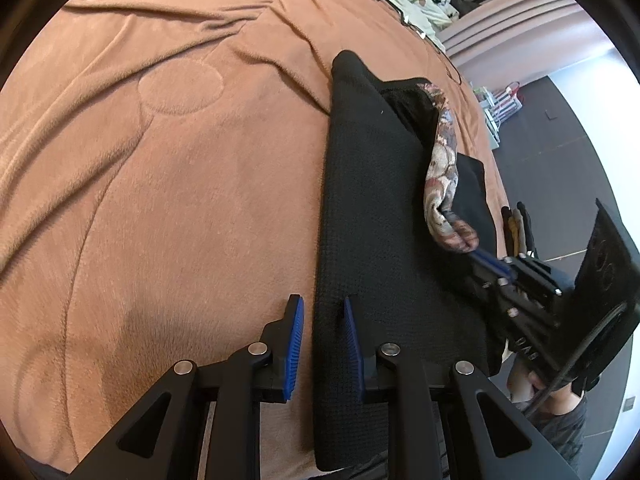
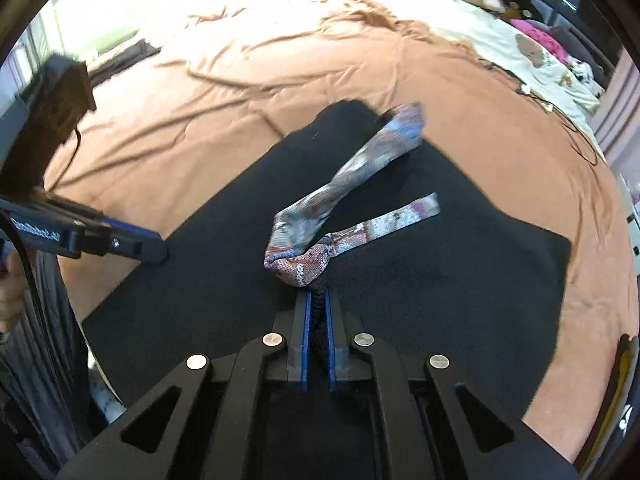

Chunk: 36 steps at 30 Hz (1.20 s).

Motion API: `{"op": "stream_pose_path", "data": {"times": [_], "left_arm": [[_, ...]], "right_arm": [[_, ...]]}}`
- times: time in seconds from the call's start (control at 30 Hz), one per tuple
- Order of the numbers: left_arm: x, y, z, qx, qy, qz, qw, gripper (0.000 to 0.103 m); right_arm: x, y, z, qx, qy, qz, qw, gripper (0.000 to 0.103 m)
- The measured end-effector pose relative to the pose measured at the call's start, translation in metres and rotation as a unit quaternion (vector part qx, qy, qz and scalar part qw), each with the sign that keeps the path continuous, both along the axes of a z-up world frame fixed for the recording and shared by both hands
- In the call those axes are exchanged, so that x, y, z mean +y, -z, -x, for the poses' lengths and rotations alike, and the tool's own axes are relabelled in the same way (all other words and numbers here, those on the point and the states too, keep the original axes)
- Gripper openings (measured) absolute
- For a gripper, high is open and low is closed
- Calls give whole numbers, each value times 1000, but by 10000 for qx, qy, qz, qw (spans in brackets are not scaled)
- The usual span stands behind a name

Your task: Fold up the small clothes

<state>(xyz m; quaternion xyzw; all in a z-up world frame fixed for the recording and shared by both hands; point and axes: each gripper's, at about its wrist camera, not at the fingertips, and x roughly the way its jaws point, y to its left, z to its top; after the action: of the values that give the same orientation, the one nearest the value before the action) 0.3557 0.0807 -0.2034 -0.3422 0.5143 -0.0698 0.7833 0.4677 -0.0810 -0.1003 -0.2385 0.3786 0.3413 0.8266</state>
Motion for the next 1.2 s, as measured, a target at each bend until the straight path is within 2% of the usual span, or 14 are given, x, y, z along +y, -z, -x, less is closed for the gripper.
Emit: {"op": "stream_pose_path", "data": {"times": [0.37, 0.6, 0.77, 0.83, 0.87, 0.93, 0.97, 1.0, 1.03, 1.1, 1.2], "left_arm": [[-11, -7, -15, 13, 49, -225, 9997, 22], [-11, -8, -26, 51, 62, -363, 9993, 22], [-9, -8, -32, 107, 45, -473, 9988, 22], [-10, -9, -35, 111, 54, -535, 9985, 22], [-10, -10, -37, 111, 57, -565, 9983, 23], [-11, -10, -42, 124, 52, -601, 9981, 25], [-11, -10, -45, 132, 49, -605, 9981, 26], [-11, -11, -48, 137, 48, -611, 9980, 30], [-11, -11, -50, 125, 42, -629, 9979, 33], [-11, -12, -56, 85, 30, -685, 9976, 45], [-11, -12, -68, 88, 22, -724, 9973, 47]], "right_arm": [[-73, -48, -18, -143, 754, -828, 9936, 3], [-101, -52, -41, -58, 1346, -1117, 9846, 3], [-116, -45, -65, -205, 2411, -853, 9665, 3], [-123, -43, -66, 22, 2457, -1095, 9631, 4], [-126, -41, -65, 214, 2448, -1250, 9612, 7], [-130, -34, -64, 464, 2412, -1322, 9603, 31], [-131, -31, -61, 490, 2387, -1316, 9609, 56], [-133, -28, -58, 483, 2373, -1334, 9610, 69], [-136, -26, -56, 503, 2361, -1383, 9605, 69], [-146, -22, -63, 726, 2345, -1518, 9574, 69], [-158, -12, -72, 1116, 2271, -1697, 9525, 69]]}}
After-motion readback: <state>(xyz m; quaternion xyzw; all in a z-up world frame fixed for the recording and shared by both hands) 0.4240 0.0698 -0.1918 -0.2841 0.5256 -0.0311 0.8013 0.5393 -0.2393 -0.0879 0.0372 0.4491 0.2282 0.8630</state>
